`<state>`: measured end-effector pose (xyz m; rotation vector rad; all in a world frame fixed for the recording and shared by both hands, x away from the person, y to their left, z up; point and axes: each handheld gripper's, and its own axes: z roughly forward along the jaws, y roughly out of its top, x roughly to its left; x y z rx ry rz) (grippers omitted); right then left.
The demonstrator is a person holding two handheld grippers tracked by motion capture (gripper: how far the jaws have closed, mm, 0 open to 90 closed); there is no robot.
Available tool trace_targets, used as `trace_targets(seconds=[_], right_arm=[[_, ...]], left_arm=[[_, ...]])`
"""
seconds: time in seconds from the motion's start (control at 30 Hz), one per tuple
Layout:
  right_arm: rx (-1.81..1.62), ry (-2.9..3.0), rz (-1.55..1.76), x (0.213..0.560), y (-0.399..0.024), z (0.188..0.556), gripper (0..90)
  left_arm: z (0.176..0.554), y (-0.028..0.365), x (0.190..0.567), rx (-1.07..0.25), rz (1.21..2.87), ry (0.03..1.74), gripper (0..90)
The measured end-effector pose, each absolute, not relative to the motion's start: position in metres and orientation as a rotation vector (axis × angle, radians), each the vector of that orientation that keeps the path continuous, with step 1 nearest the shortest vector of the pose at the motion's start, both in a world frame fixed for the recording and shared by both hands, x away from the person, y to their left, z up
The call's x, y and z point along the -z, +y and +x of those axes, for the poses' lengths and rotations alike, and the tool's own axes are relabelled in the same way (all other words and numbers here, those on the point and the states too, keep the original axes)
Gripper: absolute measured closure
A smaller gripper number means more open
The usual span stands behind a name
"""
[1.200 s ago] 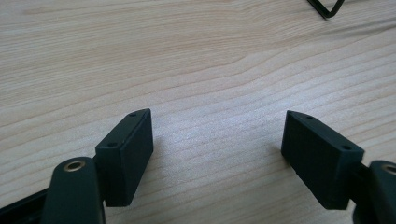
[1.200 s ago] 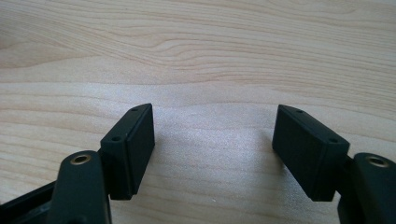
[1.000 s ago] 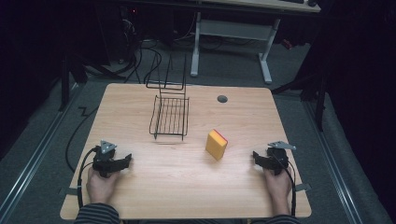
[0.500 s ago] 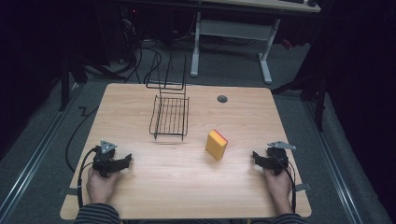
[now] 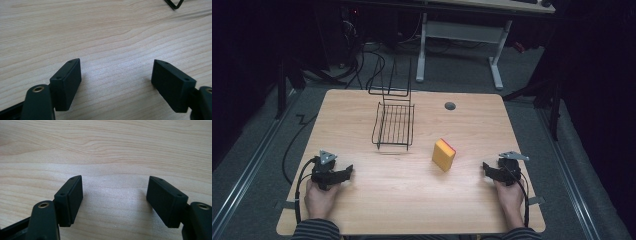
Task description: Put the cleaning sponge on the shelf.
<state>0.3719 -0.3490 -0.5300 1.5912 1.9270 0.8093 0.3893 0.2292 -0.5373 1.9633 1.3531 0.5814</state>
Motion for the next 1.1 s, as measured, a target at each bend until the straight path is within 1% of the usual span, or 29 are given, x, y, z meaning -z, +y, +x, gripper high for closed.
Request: trace_targets(seconds=[0.23, 0.4, 0.73, 1.1], right_arm=[[-0.809, 1.917, 1.596, 0.529, -0.351, 0.373, 32.3], [-0.859, 1.894, 1.589, 0.523, -0.354, 0.369, 34.0], [-0.938, 1.9, 1.555, 0.509, -0.353, 0.356, 34.7], [-1.019, 1.949, 1.474, 0.498, -0.337, 0.331, 35.4]], left_arm=[[0.389, 0.229, 0.537, -0.581, 1.963, 1.353, 25.0], [0.389, 0.229, 0.537, -0.581, 1.963, 1.354, 25.1], [0.389, 0.229, 0.537, -0.581, 1.962, 1.355, 25.0], [0.389, 0.229, 0.537, -0.582, 1.962, 1.356, 25.0]])
